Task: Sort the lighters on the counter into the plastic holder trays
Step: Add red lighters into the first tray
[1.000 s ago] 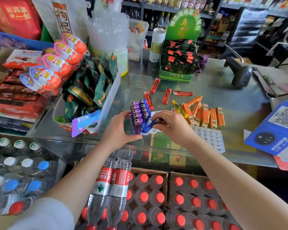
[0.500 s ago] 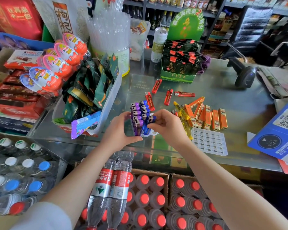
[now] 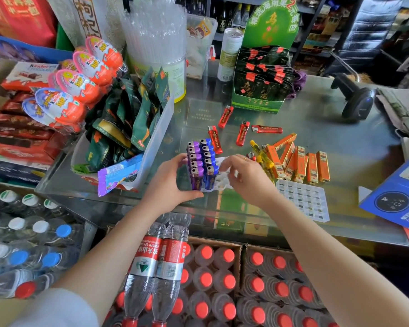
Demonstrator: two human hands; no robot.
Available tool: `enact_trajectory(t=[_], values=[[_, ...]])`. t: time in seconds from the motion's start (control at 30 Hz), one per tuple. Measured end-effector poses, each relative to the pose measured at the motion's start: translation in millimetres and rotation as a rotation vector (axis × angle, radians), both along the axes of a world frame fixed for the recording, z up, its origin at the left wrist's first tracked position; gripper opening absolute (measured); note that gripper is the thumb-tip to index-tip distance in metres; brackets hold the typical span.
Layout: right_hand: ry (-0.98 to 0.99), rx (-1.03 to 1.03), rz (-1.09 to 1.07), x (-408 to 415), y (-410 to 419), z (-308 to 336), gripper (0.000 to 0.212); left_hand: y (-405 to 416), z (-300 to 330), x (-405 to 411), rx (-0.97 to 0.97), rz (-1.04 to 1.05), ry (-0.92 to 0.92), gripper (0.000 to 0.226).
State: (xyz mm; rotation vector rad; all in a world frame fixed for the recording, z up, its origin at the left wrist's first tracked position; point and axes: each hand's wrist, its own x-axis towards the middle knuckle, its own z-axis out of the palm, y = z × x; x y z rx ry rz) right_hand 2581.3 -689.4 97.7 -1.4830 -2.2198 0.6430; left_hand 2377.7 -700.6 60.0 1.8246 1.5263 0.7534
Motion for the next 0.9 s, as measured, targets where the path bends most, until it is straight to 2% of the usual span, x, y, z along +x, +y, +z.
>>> enact_trajectory(t=[0.1, 0.27, 0.5, 0.6, 0.67, 0.8, 0.9], values=[[0.076, 0.026, -0.207, 0, 20, 0, 0.023, 1, 1, 0, 0.012, -0.011, 0.006, 0.084], [-0.021, -0.114, -0.329, -20, 69, -7, 0.024, 4, 2, -3, 0.013, -0.057, -0.024, 0.081], [-0.158, -0.258, -0.380, -39, 99, -11, 0.024, 2, 6, -3, 0.035, -0.076, 0.003, 0.082], [-0.257, -0.300, -0.402, -42, 105, -7, 0.018, 1, 7, -3, 0.021, -0.066, 0.006, 0.080], [-0.254, -0.325, -0.379, -41, 106, -6, 0.018, 1, 8, -3, 0.020, -0.059, 0.000, 0.079], [-0.056, -0.274, -0.322, -28, 94, -2, 0.017, 1, 8, -2, 0.030, -0.053, 0.021, 0.078], [0.276, -0.208, -0.361, -15, 72, 3, 0.020, 2, 8, -2, 0.029, -0.057, 0.011, 0.080]])
